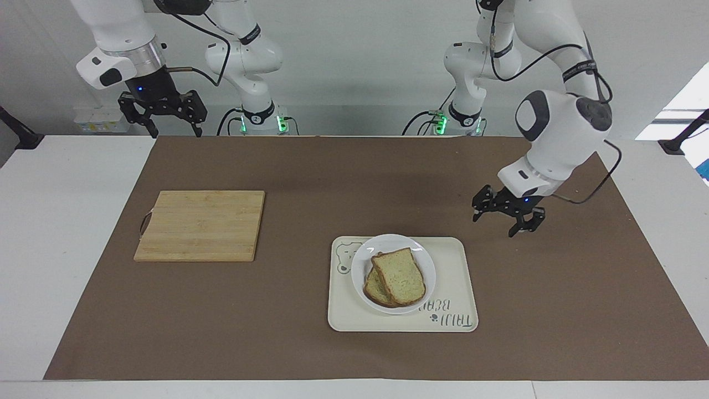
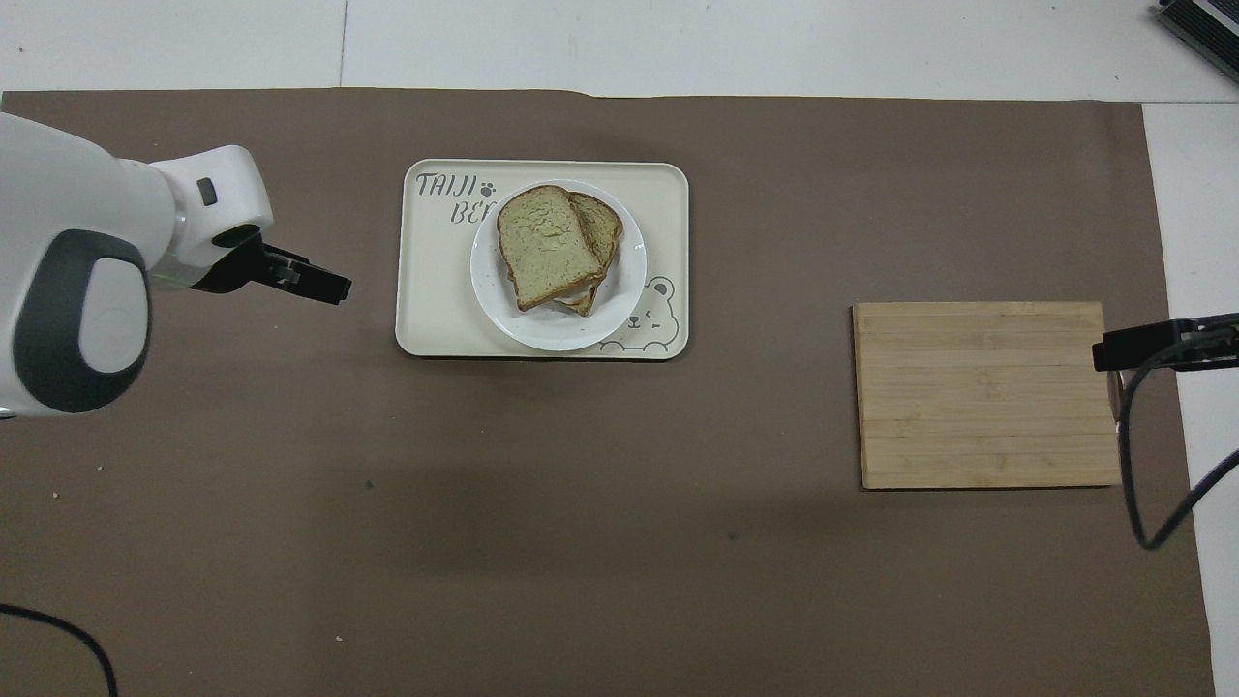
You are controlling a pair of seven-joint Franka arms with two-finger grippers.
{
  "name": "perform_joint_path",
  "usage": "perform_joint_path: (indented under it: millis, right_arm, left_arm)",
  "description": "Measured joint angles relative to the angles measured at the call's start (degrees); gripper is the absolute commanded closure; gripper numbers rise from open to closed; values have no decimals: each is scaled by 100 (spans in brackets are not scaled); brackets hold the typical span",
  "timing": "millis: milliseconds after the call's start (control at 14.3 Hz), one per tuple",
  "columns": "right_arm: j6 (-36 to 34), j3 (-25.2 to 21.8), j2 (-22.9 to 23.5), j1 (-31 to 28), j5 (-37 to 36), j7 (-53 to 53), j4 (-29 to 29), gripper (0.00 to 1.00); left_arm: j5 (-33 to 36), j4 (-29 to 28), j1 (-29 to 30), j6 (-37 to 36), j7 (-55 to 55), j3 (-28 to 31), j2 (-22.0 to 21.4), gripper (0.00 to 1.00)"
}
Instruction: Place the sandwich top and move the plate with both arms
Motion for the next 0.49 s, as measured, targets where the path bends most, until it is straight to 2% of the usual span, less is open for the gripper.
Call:
perform_joint_path:
  millis: [210, 351, 491]
  right_arm:
    - [0, 0, 0, 0, 0, 0, 0, 0]
    - [0, 0, 0, 0, 0, 0, 0, 0]
    - [0, 0, 0, 0, 0, 0, 0, 0]
  left_arm:
    - [522, 783, 4, -1326, -10, 132, -299, 0]
    - [580, 1371, 13, -2247, -80, 231, -328, 0]
    - [583, 1861, 54, -2833, -180, 312, -325, 0]
